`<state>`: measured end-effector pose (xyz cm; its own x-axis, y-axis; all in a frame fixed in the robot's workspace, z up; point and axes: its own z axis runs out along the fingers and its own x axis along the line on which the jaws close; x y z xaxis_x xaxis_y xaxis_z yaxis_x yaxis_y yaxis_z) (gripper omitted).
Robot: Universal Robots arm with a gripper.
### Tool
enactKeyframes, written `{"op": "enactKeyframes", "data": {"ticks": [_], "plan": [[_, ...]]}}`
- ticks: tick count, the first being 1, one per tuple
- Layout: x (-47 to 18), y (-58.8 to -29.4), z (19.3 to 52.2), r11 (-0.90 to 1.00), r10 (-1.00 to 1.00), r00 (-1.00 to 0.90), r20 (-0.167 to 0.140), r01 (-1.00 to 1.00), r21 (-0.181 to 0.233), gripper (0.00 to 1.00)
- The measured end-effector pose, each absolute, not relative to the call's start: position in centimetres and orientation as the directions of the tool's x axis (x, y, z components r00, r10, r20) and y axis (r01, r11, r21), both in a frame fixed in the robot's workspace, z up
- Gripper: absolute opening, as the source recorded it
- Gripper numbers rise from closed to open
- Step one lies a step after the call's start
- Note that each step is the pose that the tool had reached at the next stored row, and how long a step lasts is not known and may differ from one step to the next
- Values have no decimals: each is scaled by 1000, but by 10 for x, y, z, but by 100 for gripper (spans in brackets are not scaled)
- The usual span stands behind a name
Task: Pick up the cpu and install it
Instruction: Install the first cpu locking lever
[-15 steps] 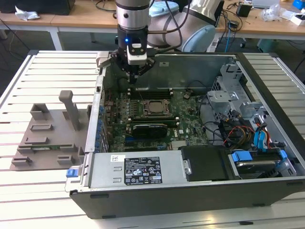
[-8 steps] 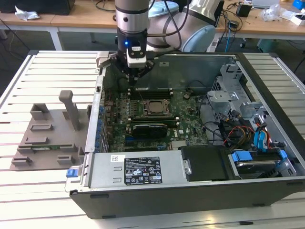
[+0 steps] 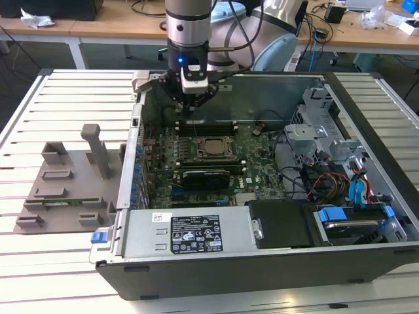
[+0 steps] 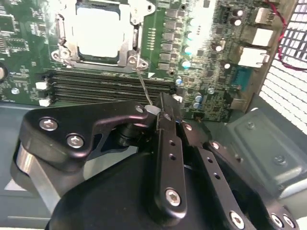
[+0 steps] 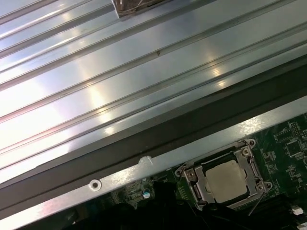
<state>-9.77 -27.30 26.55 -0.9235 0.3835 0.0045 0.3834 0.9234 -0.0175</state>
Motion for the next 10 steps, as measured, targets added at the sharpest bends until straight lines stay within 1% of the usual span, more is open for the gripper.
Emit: {"op": "enactKeyframes", "data": {"ticks": [7,10], "plan": [[-72,-273,265,924,383,-924,9,382,-19,11],[-72,-273,265,924,382,-924,9,382,-19,11]]}}
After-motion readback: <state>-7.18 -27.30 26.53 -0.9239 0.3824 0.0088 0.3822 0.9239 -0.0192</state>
